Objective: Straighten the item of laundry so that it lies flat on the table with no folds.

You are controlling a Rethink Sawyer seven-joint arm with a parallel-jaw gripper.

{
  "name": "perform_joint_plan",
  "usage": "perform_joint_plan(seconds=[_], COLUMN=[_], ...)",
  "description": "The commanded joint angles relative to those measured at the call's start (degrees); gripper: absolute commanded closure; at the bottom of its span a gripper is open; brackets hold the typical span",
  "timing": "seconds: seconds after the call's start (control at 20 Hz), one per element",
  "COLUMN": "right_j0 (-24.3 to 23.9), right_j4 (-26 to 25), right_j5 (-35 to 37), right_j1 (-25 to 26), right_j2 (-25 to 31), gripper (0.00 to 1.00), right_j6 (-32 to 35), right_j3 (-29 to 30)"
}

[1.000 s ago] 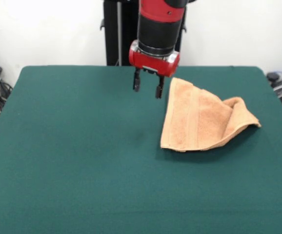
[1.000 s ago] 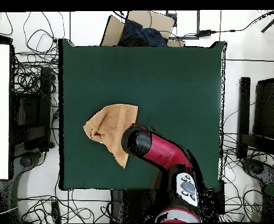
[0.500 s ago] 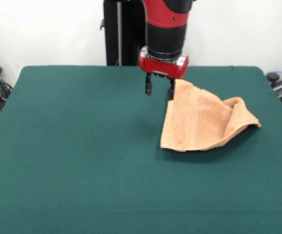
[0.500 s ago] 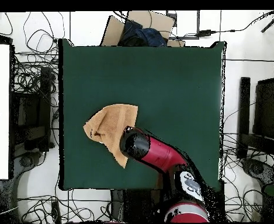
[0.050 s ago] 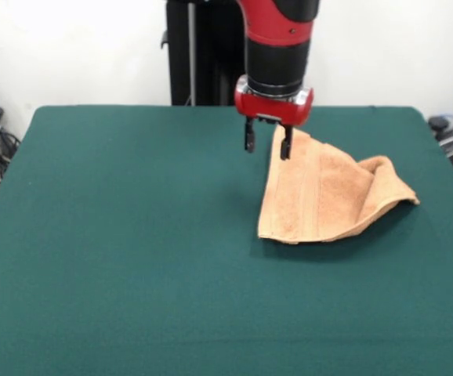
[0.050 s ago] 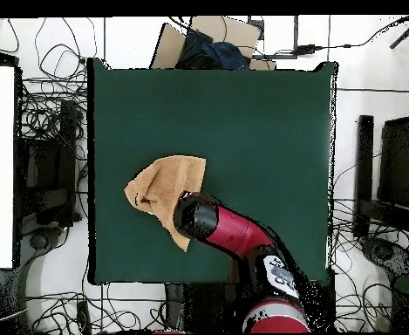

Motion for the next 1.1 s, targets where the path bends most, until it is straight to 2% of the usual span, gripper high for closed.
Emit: perform_joint_plan(seconds=[0.05,0.65,0.9,1.1], right_j0=[0.6,0.8,0.3,1.0], right_j4=[-1.6,-2.2,-3.1,-2.5], right_j5=[-2.5,-6.3,-11.0,-12.1], right_j1=[0.1,-2.9,-2.7,-3.2], right_j2=[5.4,4.6,5.2,4.5], gripper=[0.00,0.00,0.00,0.00], right_j6=[9.1,11.4,12.8,13.3], right_j3=[2.0,7.8,10.9,12.0])
